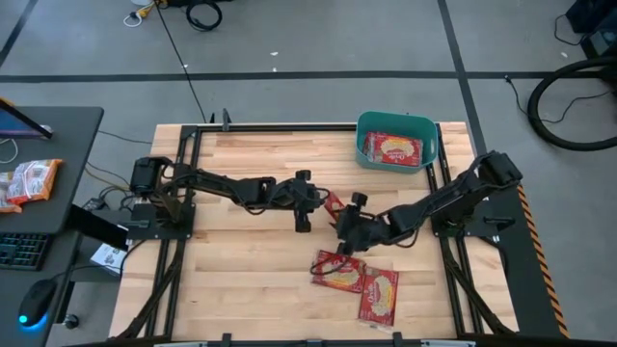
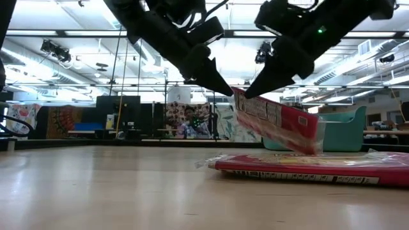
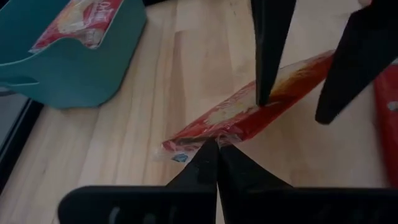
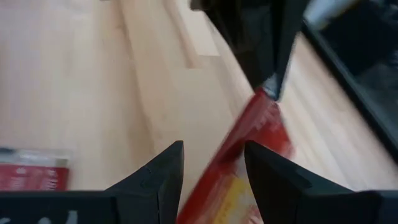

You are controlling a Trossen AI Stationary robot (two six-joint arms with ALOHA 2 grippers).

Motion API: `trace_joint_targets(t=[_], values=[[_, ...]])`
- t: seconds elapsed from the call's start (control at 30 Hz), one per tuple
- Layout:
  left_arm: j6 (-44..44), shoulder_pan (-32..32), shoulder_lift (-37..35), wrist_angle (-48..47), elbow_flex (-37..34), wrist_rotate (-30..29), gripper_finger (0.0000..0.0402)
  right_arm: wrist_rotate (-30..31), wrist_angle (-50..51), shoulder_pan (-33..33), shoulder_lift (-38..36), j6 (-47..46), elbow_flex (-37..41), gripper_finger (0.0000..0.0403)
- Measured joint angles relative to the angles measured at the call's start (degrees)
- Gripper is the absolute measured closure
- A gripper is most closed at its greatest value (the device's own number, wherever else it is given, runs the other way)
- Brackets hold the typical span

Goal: Sort popcorn bags into baskets
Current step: Put the popcorn bag into the blue bin

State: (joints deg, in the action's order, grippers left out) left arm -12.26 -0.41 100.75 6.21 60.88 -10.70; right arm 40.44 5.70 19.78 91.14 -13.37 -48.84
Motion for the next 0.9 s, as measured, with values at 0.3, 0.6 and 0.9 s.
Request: trace_joint_targets(t=[0.3, 0.6, 0.9], values=[[0.8, -0.1, 0.0, 0.9, 0.0, 3.4, 0.0400, 4.1, 10.8, 1.2, 5.6, -11.3, -4.7, 0.0227], [-1.9, -0.1, 0.0, 1.5, 0.0, 10.2, 0.0399, 3.1, 21.3, 1.1, 6.0, -20.4, -4.5, 0.0275], [-5.1, -0.1, 0.0, -0.4, 0.0, 10.8, 0.0359, 0.4, 22.1, 1.1, 5.7, -18.0, -4.5, 0.0379]])
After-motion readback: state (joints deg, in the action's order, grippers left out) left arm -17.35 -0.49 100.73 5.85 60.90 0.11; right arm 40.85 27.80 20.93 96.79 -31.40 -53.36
